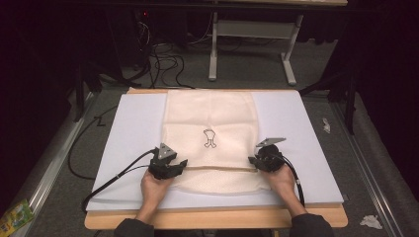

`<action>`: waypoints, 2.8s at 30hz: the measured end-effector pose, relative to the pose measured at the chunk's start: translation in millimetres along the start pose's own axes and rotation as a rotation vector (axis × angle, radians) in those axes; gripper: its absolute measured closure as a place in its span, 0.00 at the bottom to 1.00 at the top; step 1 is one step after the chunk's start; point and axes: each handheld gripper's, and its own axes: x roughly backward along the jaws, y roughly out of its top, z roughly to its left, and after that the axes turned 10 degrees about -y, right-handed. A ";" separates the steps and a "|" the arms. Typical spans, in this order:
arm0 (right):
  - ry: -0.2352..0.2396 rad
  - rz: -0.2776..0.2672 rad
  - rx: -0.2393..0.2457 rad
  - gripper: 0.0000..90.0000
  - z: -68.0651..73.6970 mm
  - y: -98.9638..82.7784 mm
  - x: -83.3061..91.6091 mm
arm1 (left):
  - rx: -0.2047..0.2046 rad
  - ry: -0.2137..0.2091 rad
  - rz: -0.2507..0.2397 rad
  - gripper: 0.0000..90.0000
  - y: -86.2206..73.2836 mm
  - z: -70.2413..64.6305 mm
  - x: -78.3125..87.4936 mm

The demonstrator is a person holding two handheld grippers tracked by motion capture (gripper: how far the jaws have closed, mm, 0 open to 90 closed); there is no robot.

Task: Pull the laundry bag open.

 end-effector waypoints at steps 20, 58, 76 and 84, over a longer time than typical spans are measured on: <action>0.092 -0.105 -0.046 0.98 -17.6 12.4 25.7 | 0.031 -0.064 -0.058 0.48 12.8 -4.2 4.3; 0.163 -0.136 -0.074 0.98 -18.2 23.3 30.6 | -0.077 -0.203 -0.015 0.52 44.8 -64.1 -34.3; 0.194 -0.146 -0.096 0.98 -19.0 23.5 28.9 | -0.137 -0.316 -0.022 0.61 60.3 -96.7 -51.3; 0.202 -0.147 -0.100 0.98 -18.6 23.6 28.5 | -0.142 -0.320 -0.021 0.63 63.4 -101.2 -58.9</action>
